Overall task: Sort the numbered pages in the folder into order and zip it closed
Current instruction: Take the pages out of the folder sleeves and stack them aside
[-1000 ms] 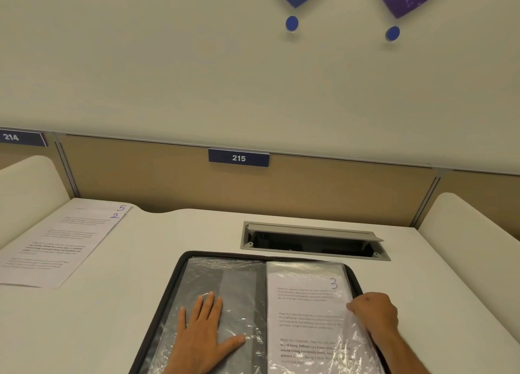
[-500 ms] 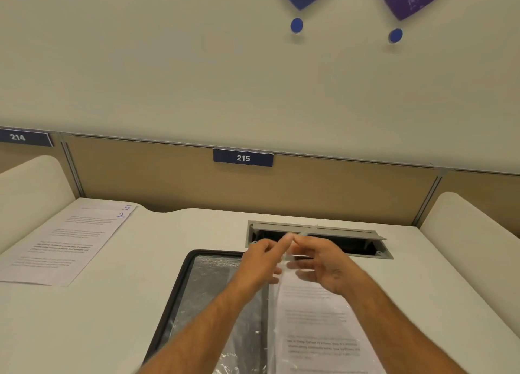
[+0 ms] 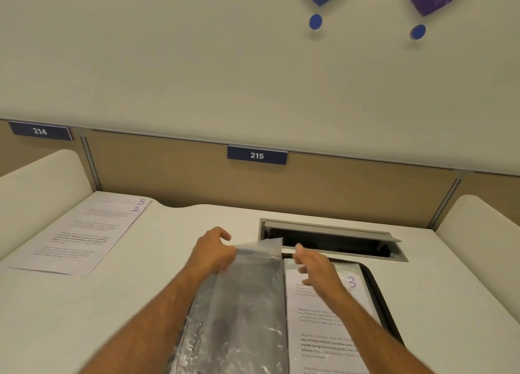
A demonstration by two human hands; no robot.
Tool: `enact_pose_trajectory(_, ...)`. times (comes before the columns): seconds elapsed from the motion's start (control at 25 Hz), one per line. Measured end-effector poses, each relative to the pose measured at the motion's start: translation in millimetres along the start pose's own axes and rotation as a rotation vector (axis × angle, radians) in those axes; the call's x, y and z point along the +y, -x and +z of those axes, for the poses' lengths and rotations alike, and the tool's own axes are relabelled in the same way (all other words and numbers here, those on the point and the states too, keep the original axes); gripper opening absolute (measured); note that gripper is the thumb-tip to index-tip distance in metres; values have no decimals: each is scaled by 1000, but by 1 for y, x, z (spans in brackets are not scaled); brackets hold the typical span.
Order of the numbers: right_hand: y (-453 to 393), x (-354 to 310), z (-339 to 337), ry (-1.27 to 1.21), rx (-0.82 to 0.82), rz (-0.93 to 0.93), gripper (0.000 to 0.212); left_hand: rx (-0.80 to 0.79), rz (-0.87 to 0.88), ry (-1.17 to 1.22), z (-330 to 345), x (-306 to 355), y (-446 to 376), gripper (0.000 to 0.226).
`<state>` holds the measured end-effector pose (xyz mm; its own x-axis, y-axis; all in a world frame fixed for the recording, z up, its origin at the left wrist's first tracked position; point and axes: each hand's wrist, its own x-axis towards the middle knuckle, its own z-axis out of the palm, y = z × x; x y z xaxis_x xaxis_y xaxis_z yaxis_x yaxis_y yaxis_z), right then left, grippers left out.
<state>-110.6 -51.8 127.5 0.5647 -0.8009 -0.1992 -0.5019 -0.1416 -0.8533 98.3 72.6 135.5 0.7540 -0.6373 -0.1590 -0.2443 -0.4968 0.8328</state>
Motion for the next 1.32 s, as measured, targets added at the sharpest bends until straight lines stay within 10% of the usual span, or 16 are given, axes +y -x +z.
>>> enact_pose_trajectory(0.28,-24,110,-6,886,-109,-7,135,8,-126,-324,-1,-84,-13,46)
enact_pose_trajectory(0.76,-40,121,-19,943,49,-44,110,251,-115,-387,27,-112,-15,31)
enact_pose_trajectory(1.04,-86,115,-36,950,16,-51,46,319,-83,-368,42,-94,-41,19)
enact_pose_trajectory(1.32,-132,108,-34,1005,-42,-48,52,-10,371,-384,120,-66,-46,52)
